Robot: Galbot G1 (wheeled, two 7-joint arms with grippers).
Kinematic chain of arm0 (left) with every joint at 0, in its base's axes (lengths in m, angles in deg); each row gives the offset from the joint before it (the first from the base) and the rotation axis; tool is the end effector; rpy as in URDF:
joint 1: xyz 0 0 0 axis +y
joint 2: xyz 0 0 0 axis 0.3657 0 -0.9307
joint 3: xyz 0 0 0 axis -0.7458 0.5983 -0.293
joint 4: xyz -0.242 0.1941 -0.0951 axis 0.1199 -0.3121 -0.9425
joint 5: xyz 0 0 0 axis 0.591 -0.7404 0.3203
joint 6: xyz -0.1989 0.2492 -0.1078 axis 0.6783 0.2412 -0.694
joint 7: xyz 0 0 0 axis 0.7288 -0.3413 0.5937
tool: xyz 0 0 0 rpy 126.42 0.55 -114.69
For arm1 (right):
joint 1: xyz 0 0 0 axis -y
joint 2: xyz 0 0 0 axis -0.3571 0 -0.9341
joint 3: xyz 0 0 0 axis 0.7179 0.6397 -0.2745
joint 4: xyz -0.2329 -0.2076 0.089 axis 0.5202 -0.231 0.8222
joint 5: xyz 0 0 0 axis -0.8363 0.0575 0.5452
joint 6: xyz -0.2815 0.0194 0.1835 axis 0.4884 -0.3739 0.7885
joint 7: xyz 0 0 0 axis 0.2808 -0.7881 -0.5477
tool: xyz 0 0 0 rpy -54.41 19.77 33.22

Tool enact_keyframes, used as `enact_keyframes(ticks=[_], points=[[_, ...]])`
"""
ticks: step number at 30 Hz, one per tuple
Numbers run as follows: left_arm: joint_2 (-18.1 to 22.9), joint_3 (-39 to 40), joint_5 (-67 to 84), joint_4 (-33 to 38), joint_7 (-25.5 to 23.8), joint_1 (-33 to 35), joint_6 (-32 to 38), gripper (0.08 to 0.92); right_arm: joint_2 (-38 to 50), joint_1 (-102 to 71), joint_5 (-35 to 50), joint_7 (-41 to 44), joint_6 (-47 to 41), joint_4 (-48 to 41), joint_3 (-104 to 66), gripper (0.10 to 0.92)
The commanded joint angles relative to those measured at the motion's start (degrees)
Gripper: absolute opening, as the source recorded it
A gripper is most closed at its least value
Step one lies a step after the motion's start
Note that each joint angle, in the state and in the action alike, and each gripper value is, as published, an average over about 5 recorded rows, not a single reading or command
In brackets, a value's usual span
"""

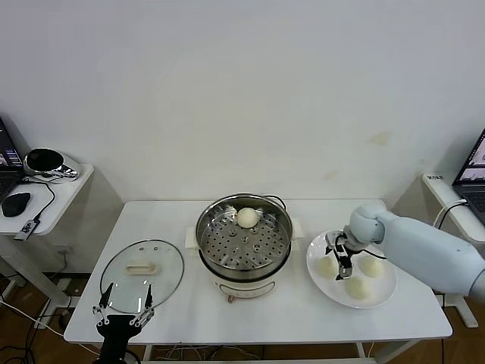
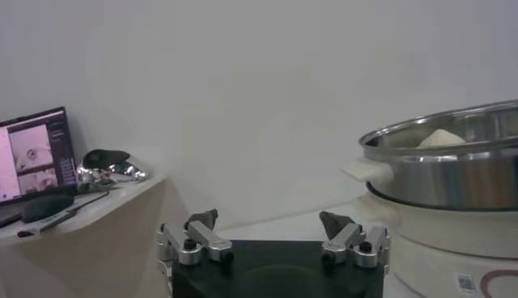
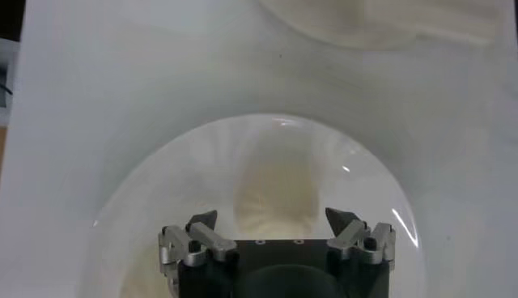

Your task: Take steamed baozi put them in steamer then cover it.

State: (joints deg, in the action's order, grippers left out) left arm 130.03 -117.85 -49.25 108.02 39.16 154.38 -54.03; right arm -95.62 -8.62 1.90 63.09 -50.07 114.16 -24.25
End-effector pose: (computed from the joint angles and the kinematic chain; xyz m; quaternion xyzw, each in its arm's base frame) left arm 0.1132 0.0598 -0.3039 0.0397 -0.9909 -0.1237 0.0360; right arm 0.4832 -0.0868 -0.2312 0.5131 -0.5090 0.5632 0.4005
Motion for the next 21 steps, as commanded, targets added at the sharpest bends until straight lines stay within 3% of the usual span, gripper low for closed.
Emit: enact_keyframes(ticks=[1,13,21], points=[[-0.01,-0.05,0.02,-0.06,0.02,-0.01,0.04,0.823,-1.80,-1.62,-1.12,-0.11,0.14,-2.34,-1.13,0.753],[-0.06,0.05,0.02,0.16,0.04,0.00,0.09,0.823,0.45,0.75,-1.11,1.19,0.00,0.32,-1.91,0.610],[-0.31,0.69,0.11,0.16,0.03,-0.67,0.06,0.823,8.44,12.40,4.74,3.28,-1.61,8.20,2.50,0.606]])
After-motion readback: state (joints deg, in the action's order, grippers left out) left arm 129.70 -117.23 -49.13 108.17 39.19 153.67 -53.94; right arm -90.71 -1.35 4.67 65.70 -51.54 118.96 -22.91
